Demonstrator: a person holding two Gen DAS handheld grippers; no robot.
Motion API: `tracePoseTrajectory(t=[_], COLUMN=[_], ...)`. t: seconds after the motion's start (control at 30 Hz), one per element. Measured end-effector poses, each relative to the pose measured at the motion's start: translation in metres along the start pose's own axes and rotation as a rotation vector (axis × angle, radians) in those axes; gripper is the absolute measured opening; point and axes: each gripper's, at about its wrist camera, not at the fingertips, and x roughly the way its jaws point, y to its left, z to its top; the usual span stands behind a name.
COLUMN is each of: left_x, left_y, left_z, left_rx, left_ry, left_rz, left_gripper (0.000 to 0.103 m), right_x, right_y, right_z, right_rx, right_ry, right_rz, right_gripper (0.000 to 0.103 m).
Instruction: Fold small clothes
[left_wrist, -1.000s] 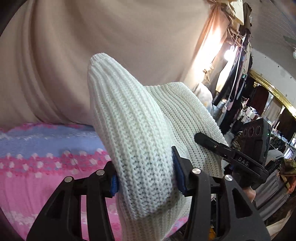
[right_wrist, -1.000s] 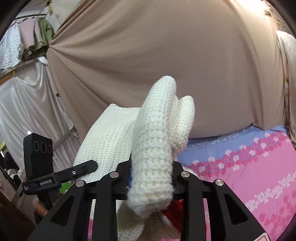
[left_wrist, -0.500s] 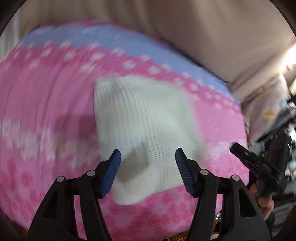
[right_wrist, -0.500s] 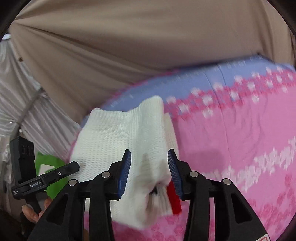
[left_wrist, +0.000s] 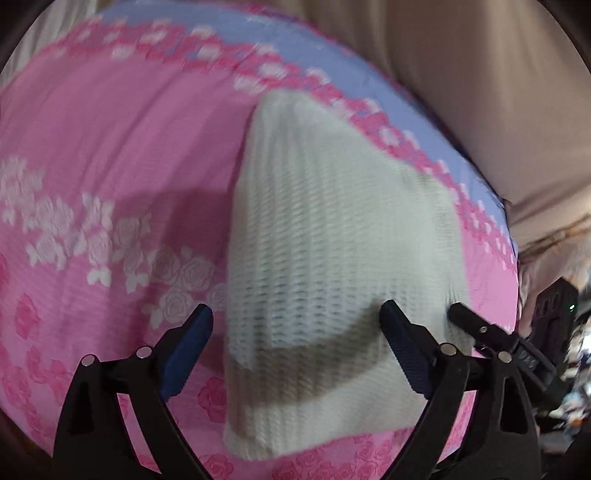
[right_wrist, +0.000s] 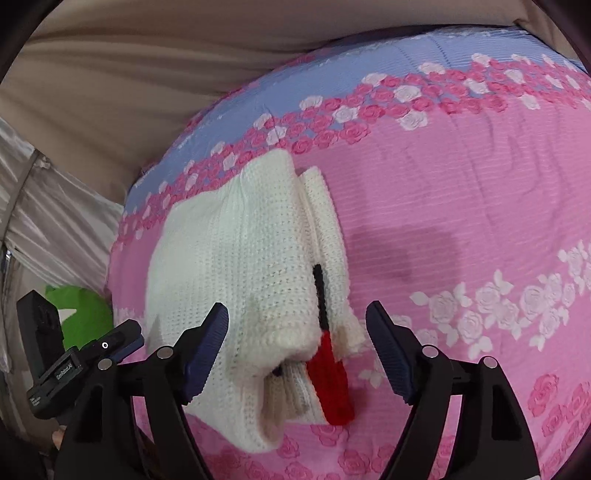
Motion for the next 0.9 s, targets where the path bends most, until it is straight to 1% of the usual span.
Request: tracePoseTrajectory(t=[0.03, 0.07, 0.1, 0.13, 0.17, 0.2, 0.23, 0.27, 0.33, 0.37, 0.4, 0.43, 0.47, 0.5, 0.53, 0.57, 0.6, 0.63, 0.67, 0.7, 0.73, 0.77, 0.8, 0.83, 0.87, 0.9], left_x=[0.006, 0.008, 0.01, 0.007, 0.002, -0.006, -0.019, -0.035, -0.061, -0.07, -0.073, -0.071, -0.061, -0.048, -0.026, -0.005, 0.005, -0.001, -0.015, -0.027, -0.044, -0.056, -0.066, -0.066, -0.061, -0.053], left_y=[0.007, 0.01, 0.009, 0.004, -0.004, -0.015, -0.029, -0.042, -0.058, -0.063, -0.065, -0.066, -0.066, -0.065, -0.061, -0.054, -0.047, -0.043, -0.04, -0.04, -0.041, -0.043, -0.046, -0.048, -0.052, -0.056], left_z=[0.0, 0.0, 0.001, 0.003, 0.006, 0.008, 0.01, 0.011, 0.012, 0.011, 0.01, 0.007, 0.005, 0.003, -0.001, -0.004, -0.009, -0.012, -0.015, -0.018, -0.023, -0.028, -0.034, -0.036, -0.039, -0.036], left_rx=[-0.034, -0.05, -0.042, -0.018, 0.015, 0.061, 0.12, 0.166, 0.217, 0.232, 0.244, 0.253, 0.261, 0.262, 0.257, 0.247, 0.225, 0.193, 0.168, 0.174, 0.196, 0.212, 0.239, 0.256, 0.278, 0.295], left_ry=[0.019, 0.027, 0.033, 0.03, 0.02, 0.008, -0.017, -0.044, -0.08, -0.088, -0.093, -0.093, -0.088, -0.079, -0.053, -0.013, 0.013, -0.002, -0.026, -0.046, -0.086, -0.122, -0.16, -0.171, -0.162, -0.146], left_rz=[-0.036, -0.064, -0.104, -0.105, -0.094, -0.089, -0.106, -0.127, -0.177, -0.203, -0.214, -0.203, -0.173, -0.137, -0.065, 0.026, 0.06, 0.02, 0.001, 0.0, 0.015, 0.038, 0.072, 0.088, 0.118, 0.148], left_gripper=[0.09, 0.086, 0.072, 0.068, 0.054, 0.046, 0.044, 0.044, 0.044, 0.044, 0.047, 0.049, 0.055, 0.06, 0.06, 0.055, 0.057, 0.057, 0.056, 0.059, 0.062, 0.071, 0.074, 0.074, 0.074, 0.074], right_x=[0.017, 0.033, 0.047, 0.056, 0.054, 0.054, 0.049, 0.037, 0.0, -0.023, -0.043, -0.059, -0.077, -0.083, -0.083, -0.07, -0.054, -0.029, -0.016, -0.012, -0.03, -0.045, -0.064, -0.079, -0.089, -0.091], right_y=[0.0, -0.002, -0.006, -0.009, -0.009, -0.006, -0.002, 0.006, 0.028, 0.04, 0.048, 0.052, 0.052, 0.049, 0.039, 0.024, 0.013, -0.004, -0.02, -0.031, -0.035, -0.032, -0.021, -0.008, 0.003, 0.011], right_z=[0.002, 0.002, 0.001, -0.001, -0.002, -0.001, 0.002, 0.006, 0.013, 0.014, 0.013, 0.011, 0.006, 0.003, -0.002, -0.006, -0.008, -0.014, -0.017, -0.02, -0.026, -0.031, -0.036, -0.043, -0.049, -0.051], right_rx=[-0.008, 0.001, 0.026, 0.055, 0.064, 0.059, 0.072, 0.052, -0.022, -0.058, -0.089, -0.112, -0.128, -0.12, -0.096, -0.074, -0.066, -0.058, -0.035, 0.01, 0.063, 0.062, 0.024, -0.028, -0.077, -0.101], right_ry=[0.037, 0.072, 0.104, 0.121, 0.08, 0.081, 0.079, 0.045, -0.047, -0.097, -0.142, -0.177, -0.213, -0.222, -0.219, -0.194, -0.165, -0.114, -0.065, -0.039, -0.082, -0.117, -0.153, -0.181, -0.2, -0.201], right_rz=[-0.007, -0.022, -0.028, -0.007, 0.005, 0.044, 0.065, 0.066, 0.092, 0.089, 0.083, 0.074, 0.058, 0.05, 0.035, 0.001, -0.039, -0.118, -0.184, -0.199, -0.108, -0.079, -0.067, -0.057, -0.054, -0.06], right_gripper=[0.079, 0.079, 0.079, 0.082, 0.062, 0.044, 0.033, 0.029, 0.026, 0.026, 0.026, 0.026, 0.026, 0.027, 0.03, 0.035, 0.036, 0.036, 0.026, 0.026, 0.026, 0.026, 0.026, 0.026, 0.026, 0.026])
